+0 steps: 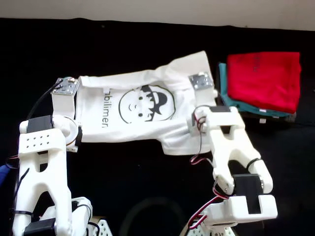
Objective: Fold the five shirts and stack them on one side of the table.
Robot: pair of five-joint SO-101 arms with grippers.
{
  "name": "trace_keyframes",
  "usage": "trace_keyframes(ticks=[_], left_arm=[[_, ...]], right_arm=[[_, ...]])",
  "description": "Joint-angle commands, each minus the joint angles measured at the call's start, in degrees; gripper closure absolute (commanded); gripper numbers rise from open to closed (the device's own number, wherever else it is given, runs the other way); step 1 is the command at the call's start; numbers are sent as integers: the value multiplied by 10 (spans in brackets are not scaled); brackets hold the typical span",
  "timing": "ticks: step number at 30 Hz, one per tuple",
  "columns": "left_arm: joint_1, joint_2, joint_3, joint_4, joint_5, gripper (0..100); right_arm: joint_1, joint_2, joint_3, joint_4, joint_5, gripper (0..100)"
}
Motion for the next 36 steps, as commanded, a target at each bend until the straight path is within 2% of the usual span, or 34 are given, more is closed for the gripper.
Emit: trace_keyframes(ticks=[1,6,11,17,24,27,36], left_arm=[[-3,-15,-19,-3,4,990],[-3,-15,-19,-6,4,990],[-3,-15,-20,-6,4,990],[-2,-15,-22,-6,4,990],[-2,-15,-22,-6,4,990],[-2,-15,-22,-6,4,990],[-2,-15,-22,-6,4,990]], right_arm=[[9,-11,-53,40,-11,779],[8,-104,-29,80,-11,779],[7,-221,57,86,-8,779],[7,-294,165,87,-7,779],[-3,-276,208,69,-10,776],[-3,-242,206,36,-11,751],[-6,-136,200,-4,-11,758]])
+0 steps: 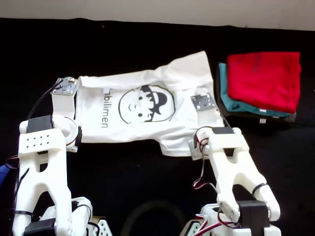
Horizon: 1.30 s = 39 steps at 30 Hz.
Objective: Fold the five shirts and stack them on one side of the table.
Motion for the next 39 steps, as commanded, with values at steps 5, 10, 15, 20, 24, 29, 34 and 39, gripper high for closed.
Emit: trace_keyframes(ticks=[5,10,15,20,24,29,34,39], left_arm=[[-2,-15,-22,-7,4,990],[-2,-15,-22,-7,4,990],[-2,-14,-19,-6,4,990],[-2,-12,-18,-2,4,990],[-2,-16,-29,9,19,990],[-2,-16,-152,84,57,990],[-2,-16,-313,164,57,990],[-2,-16,-426,213,57,990]], right_arm=[[-6,10,-34,-8,-5,869],[-6,11,-36,-8,-5,969],[-2,6,-36,-7,-5,991],[-1,-29,-37,15,-5,991],[-2,-141,-80,79,-4,992],[-1,-218,-245,160,-4,993],[-1,-177,-457,213,-4,993],[-1,-107,-647,272,-2,993]])
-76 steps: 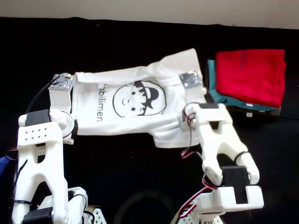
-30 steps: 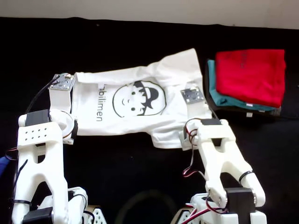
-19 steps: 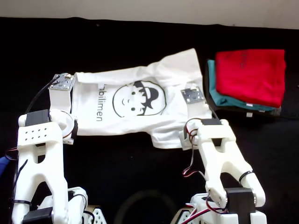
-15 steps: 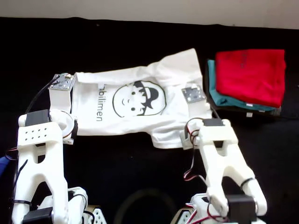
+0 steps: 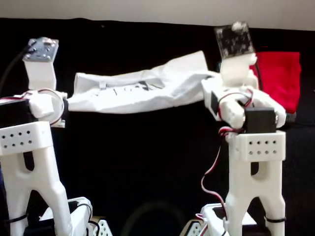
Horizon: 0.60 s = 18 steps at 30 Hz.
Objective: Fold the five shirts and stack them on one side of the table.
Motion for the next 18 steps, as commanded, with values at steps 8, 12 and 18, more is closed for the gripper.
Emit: trace_keyframes(ticks=[8,12,18], left_arm=[[-5,-17,-269,121,4,990],[-5,-17,-377,137,4,990],[-3,-12,-422,142,4,990]], right_arm=[[-1,65,-367,120,-1,993],[-1,64,-448,149,18,993],[15,70,-495,157,25,993]])
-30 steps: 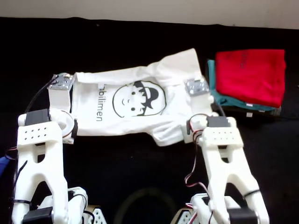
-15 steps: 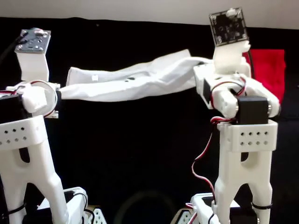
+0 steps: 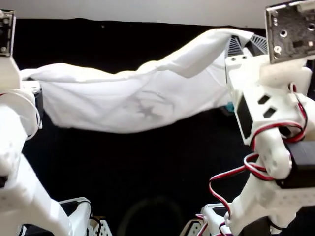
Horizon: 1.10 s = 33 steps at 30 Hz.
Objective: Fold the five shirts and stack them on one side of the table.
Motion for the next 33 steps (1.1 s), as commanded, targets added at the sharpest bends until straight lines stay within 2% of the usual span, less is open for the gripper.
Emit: trace_keyframes(ticks=[1,5,9,14,21,29,33], left_arm=[[-3,-1,5,5,4,990],[0,0,139,3,32,990],[36,0,288,-14,33,990],[50,0,475,-130,64,990],[106,0,664,-263,65,990],[123,0,788,-341,65,979],[120,0,808,-340,65,865]], right_arm=[[18,8,-16,0,8,993],[20,20,49,0,8,993],[16,32,153,-18,7,993],[17,35,341,-101,6,992],[17,33,586,-240,-14,992],[17,-34,751,-334,-13,992],[19,-44,770,-337,-11,992]])
